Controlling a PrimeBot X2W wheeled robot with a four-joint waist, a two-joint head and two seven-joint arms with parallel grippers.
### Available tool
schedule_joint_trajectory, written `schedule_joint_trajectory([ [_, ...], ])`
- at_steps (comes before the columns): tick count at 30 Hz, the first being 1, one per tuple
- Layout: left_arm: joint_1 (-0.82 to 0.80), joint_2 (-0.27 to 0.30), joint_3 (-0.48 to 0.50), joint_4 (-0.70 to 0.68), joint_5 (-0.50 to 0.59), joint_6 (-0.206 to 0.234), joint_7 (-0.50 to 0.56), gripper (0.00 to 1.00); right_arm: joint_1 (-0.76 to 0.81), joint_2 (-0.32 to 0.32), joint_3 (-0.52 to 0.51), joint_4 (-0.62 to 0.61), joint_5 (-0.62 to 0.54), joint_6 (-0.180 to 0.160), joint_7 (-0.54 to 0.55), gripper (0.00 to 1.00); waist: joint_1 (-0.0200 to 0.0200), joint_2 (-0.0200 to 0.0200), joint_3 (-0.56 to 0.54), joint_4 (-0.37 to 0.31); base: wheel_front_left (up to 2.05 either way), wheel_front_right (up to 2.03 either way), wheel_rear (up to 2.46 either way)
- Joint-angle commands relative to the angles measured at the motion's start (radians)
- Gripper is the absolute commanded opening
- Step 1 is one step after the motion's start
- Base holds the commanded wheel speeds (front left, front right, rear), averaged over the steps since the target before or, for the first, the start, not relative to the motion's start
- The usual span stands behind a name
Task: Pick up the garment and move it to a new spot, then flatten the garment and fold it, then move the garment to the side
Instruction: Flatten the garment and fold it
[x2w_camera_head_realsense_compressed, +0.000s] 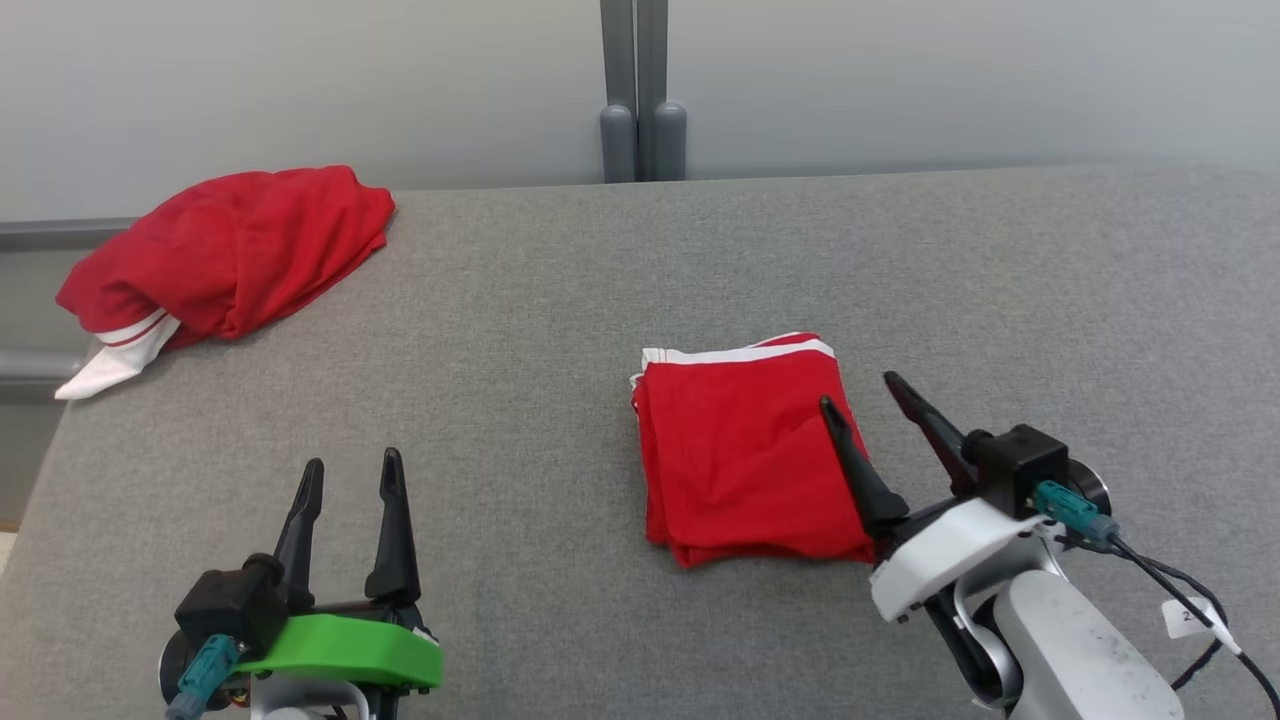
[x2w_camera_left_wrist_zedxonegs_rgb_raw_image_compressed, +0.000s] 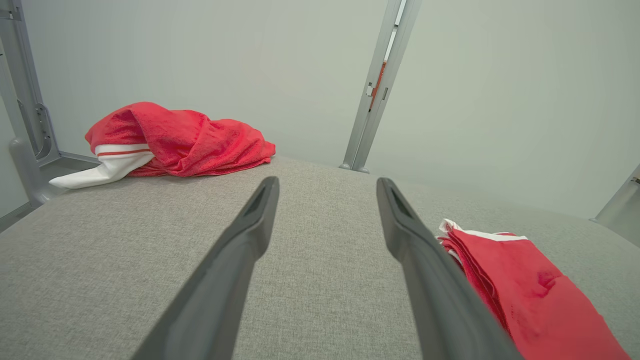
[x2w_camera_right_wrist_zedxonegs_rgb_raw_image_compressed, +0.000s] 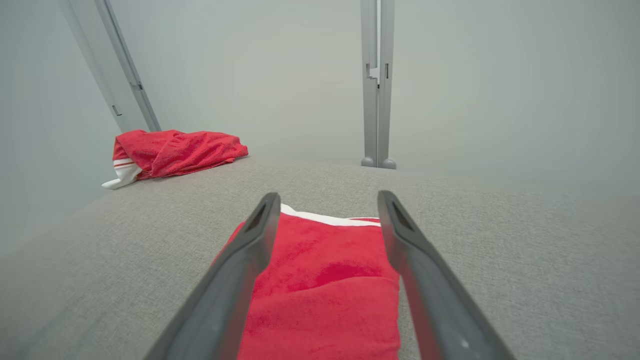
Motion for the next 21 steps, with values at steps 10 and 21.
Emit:
schedule_joint_trajectory([
  [10,0.056,0.002,-0.001,-0.016,0.016,0.021,0.000,1.00,0.157,0.081,-0.234,-0.111,-0.099,-0.001,-0.003,1.00,0.0000,0.0000,-0.030,-0.040,0.00,0.00,0.00],
  [21,0.101,0.002,-0.009,-0.020,0.037,0.038,-0.001,1.00,0.204,0.109,-0.277,-0.127,-0.134,-0.001,-0.003,1.00,0.0000,0.0000,-0.033,-0.041,0.00,0.00,0.00],
])
